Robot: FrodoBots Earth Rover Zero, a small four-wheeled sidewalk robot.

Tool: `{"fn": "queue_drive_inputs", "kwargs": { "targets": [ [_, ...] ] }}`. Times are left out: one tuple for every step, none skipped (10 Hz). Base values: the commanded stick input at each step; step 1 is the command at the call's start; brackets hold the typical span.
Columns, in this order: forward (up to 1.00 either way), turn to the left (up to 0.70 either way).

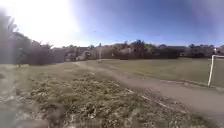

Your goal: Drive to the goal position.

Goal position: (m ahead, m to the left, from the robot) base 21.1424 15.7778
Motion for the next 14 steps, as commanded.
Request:
{"fn": "queue_drive_inputs", "kwargs": {
  "targets": [
    [0.70, -0.35],
    [0.70, -0.35],
    [0.70, -0.35],
    [0.70, -0.35],
    [0.70, -0.35],
    [0.70, -0.35],
    [0.70, -0.35],
    [0.70, -0.11],
    [0.70, 0.09],
    [0.70, 0.13],
    [0.70, 0.00],
    [0.70, 0.00],
    [0.70, 0.00],
    [0.70, 0.05]
  ]
}}
